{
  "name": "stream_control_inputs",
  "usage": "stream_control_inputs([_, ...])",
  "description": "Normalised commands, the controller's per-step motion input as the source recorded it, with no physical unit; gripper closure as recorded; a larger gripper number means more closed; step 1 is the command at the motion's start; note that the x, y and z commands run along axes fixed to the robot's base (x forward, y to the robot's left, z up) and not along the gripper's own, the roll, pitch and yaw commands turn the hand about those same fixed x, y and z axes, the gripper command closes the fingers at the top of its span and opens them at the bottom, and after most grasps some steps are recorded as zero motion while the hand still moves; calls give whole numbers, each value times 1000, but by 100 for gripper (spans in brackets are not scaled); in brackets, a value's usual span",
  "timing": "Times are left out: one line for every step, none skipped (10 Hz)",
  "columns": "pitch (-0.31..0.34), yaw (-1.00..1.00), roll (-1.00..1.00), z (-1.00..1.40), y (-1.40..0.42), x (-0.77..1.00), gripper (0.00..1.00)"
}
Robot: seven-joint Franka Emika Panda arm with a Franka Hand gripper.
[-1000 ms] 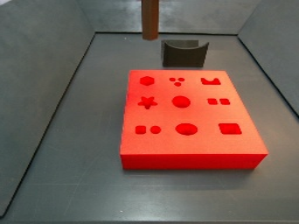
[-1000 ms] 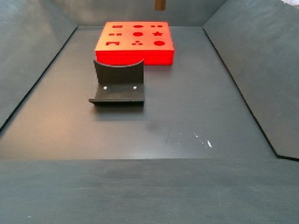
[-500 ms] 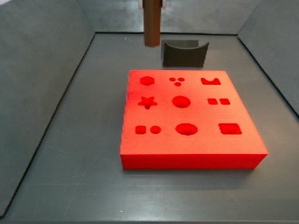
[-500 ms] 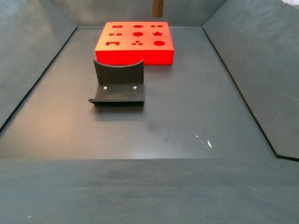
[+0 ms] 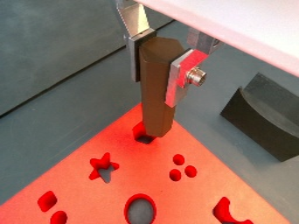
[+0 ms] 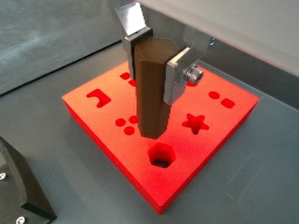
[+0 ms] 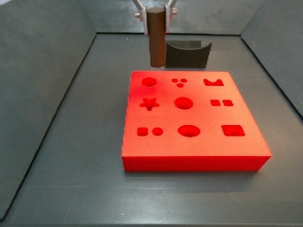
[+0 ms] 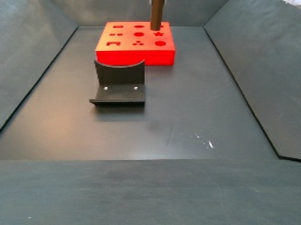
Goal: Insert the hexagon object.
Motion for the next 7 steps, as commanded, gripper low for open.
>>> stream_control_inputs([-67, -111, 343, -157, -37, 0, 100])
stream_control_inputs([-53, -137, 299, -206, -6, 0, 100])
stream_control_inputs([-23, -117, 247, -180, 0, 0, 100])
stream_control_inputs([0, -80, 31, -214, 0, -129, 100])
stream_control_inputs([1, -34, -43, -457, 0, -97, 100])
stream_control_inputs([57, 0, -61, -440, 0, -89, 100])
stream_control_inputs([61, 14, -47, -291, 0, -57, 100])
